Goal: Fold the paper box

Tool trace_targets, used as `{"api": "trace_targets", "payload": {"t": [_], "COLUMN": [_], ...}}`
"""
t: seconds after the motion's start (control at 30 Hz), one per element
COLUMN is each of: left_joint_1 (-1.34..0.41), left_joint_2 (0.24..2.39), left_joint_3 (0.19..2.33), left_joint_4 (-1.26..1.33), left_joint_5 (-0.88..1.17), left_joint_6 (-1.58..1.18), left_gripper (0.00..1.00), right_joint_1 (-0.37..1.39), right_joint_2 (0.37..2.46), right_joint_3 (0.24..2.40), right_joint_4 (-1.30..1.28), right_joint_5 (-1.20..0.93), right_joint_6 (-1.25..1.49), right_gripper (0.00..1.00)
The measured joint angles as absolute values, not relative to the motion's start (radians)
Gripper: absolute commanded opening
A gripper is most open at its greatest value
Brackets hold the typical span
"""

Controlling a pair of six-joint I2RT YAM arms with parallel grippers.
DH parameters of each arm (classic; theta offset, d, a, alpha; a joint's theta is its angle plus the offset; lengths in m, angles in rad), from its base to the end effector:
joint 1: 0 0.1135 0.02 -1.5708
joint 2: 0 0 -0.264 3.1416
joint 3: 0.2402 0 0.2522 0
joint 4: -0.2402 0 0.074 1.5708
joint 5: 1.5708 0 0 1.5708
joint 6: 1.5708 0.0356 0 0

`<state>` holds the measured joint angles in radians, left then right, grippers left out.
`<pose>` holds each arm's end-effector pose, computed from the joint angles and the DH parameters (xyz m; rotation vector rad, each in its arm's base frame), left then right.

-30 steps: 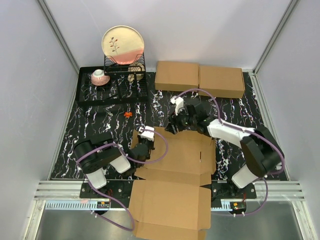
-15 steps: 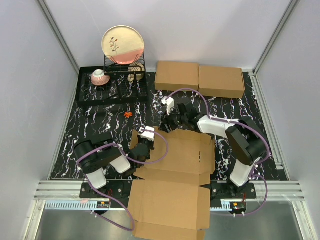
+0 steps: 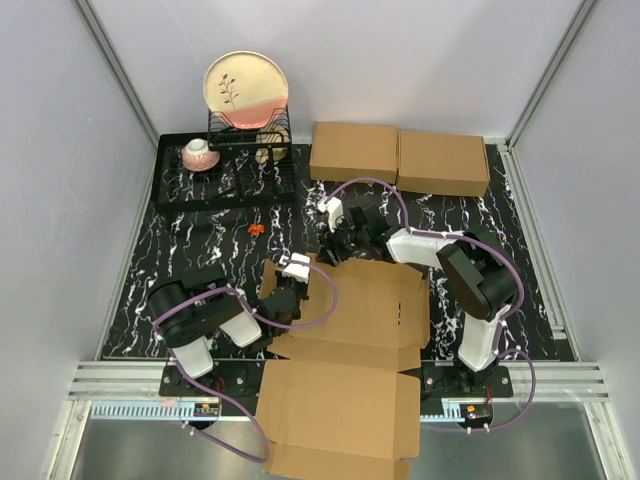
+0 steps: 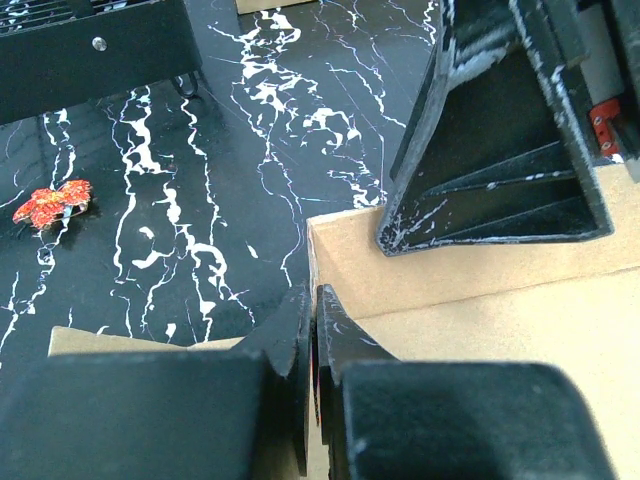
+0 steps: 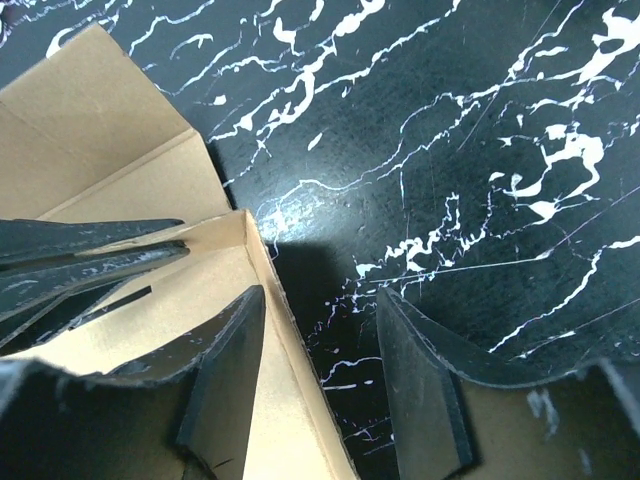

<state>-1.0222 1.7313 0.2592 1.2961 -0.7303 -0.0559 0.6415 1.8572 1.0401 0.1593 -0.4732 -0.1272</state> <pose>0.1480 -0.1967 0.1187 0.2937 1.6789 -0.1656 0.3024 0.2461 0.1646 -1.0899 1.9846 0.8051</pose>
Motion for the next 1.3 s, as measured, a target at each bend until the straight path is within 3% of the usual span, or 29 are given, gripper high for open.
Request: {"api": "trace_targets", "payload": {"t": [0.27, 0.5, 0.57, 0.67, 0.7, 0.8, 1.1, 1.3], "left_joint_1": [-1.023, -1.023, -1.024, -1.024, -1.025, -1.027, -1.034, -1.031], "left_joint_2": [1.731, 1.731, 1.731, 1.731, 1.731, 1.724, 1.421, 1.155], "left_joint_3": [0.254, 0.254, 0.254, 0.254, 0.254, 0.254, 0.318, 0.467], "left_joint_4": [1.296, 1.296, 1.296, 1.293, 1.292, 1.287, 1.234, 0.902], "left_joint_5": [-0.735, -0.735, -0.738, -0.749, -0.759, -0.789, -0.866, -0.905], "left_joint_6": [-0.052, -0.052, -0.052, -0.038, -0.032, -0.001, 0.074, -0.017], "left_gripper": [0.00, 0.03, 0.11, 0.37, 0.53, 0.65, 0.73, 0.73], "right_joint_1": [0.643, 0.646, 0.647, 0.649, 0.650, 0.650, 0.652, 0.682], "right_joint_2": [1.894, 1.894, 1.894, 1.893, 1.892, 1.867, 1.731, 1.640], "right_joint_3": [1.035, 1.008, 1.008, 1.007, 1.002, 0.978, 0.926, 0.900], "right_joint_4": [0.167, 0.197, 0.196, 0.198, 0.204, 0.213, 0.139, 0.118], "right_joint_5": [-0.485, -0.505, -0.518, -0.524, -0.521, -0.498, -0.323, -0.123], "right_joint_6": [-0.128, -0.119, -0.118, -0.118, -0.117, -0.119, -0.166, -0.208], "right_gripper": [0.49, 0.33, 0.28, 0.24, 0.22, 0.22, 0.21, 0.20]}}
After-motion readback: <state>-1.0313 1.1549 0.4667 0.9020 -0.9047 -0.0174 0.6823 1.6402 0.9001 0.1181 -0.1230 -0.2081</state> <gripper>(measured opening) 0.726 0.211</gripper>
